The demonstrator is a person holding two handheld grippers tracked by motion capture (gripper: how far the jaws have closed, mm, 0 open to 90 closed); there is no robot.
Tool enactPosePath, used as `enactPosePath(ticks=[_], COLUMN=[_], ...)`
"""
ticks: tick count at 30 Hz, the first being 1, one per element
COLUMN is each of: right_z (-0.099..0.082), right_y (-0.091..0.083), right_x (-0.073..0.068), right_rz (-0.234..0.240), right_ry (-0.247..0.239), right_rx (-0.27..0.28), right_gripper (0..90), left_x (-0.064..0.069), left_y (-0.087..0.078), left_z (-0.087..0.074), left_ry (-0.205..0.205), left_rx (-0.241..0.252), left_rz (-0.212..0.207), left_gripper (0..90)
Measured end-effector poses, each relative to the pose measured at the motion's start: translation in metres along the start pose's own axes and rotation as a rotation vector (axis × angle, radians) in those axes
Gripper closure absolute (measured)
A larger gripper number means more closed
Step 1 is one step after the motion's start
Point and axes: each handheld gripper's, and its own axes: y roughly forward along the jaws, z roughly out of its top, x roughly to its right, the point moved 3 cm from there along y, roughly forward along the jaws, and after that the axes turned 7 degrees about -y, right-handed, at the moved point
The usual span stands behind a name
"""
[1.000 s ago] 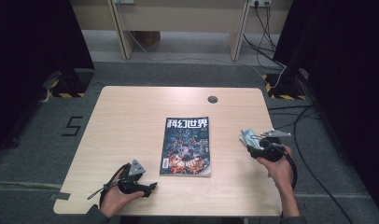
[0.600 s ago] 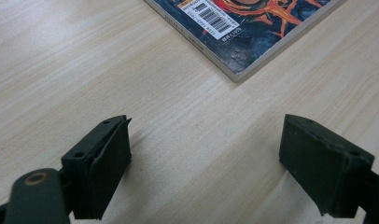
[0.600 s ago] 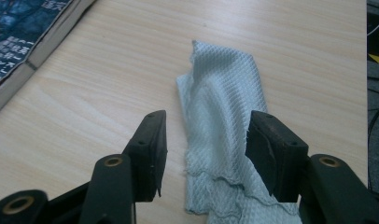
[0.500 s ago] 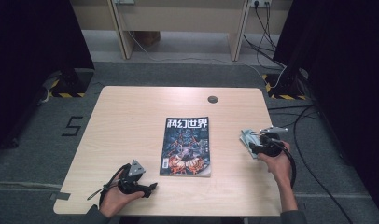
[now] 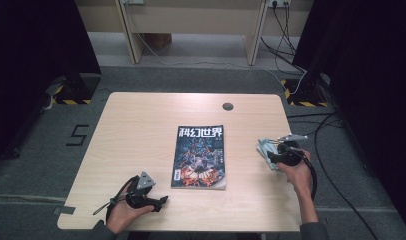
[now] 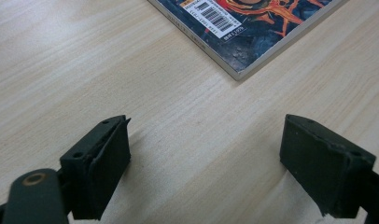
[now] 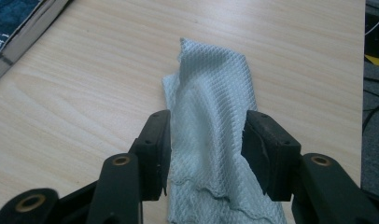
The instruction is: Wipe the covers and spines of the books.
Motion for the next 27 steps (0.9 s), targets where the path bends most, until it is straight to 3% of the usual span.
enactPosePath(ticks=[7,11,13,15,25,27], right_z=[-0.004,-0.006,-0.005,-0.001,0.028,0.031], right_y=[0.015,0.025,0.027,0.028,0.048,0.05], right_x=[0.004,0.004,0.001,-0.003,-0.033,-0.034], right_rz=[-0.009,0.002,-0.008,0.025,0.056,0.056], right_ry=[-0.014,-0.036,-0.063,-0.065,-0.138,-0.137], right_rx=[-0.056,-0.086,-0.09,-0.077,-0.07,-0.067], right_gripper=[58.9,67.5,71.5,74.6,74.2,74.2], left_x=[0.0,0.0,0.0,0.0,-0.001,-0.001], left_y=[0.0,0.0,0.0,0.0,0.0,0.0], left_z=[0.0,0.0,0.0,0.0,0.0,0.0], left_ry=[0.001,0.001,0.004,0.004,0.003,0.002], left_rx=[0.0,0.0,-0.001,-0.001,0.003,0.003], left_rz=[0.001,0.001,0.002,0.001,0.002,0.002], left_gripper=[14.8,14.8,14.7,14.7,14.6,14.6])
